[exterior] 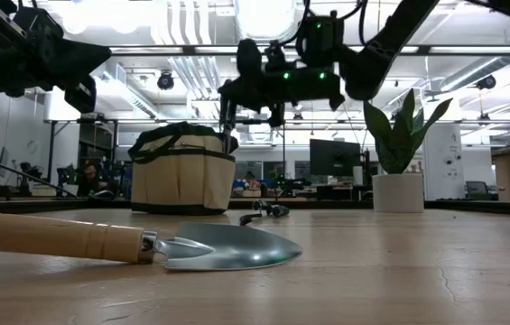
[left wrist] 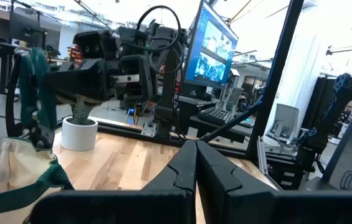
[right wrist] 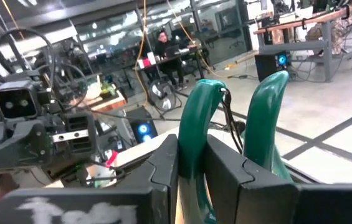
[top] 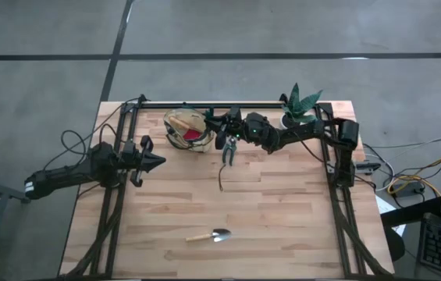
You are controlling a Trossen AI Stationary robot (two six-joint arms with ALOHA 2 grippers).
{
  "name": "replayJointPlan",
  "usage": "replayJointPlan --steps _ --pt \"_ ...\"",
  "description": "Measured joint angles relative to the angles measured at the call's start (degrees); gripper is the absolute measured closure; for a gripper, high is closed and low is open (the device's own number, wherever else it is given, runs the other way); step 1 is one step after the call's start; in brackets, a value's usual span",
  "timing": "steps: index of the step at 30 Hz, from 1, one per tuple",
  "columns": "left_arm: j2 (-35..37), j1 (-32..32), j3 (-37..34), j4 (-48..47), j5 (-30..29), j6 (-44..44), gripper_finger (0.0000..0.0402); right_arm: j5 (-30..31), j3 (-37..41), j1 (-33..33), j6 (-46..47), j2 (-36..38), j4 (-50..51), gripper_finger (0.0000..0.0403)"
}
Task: Pick & Place Garden tools in Gardening bag
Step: Put the bottom shear scissor into the gardening bag
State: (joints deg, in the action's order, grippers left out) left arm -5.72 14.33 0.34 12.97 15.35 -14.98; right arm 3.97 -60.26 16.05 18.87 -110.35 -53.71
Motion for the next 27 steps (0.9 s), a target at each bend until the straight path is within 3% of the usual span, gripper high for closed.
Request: replayJointPlan --steps 27 --pt "0.0 0.0 0.0 -0.2 0.0 0.0 0.0392 -0.9 0.1 -0.3 -0.6 -1.9 4.5 0.0349"
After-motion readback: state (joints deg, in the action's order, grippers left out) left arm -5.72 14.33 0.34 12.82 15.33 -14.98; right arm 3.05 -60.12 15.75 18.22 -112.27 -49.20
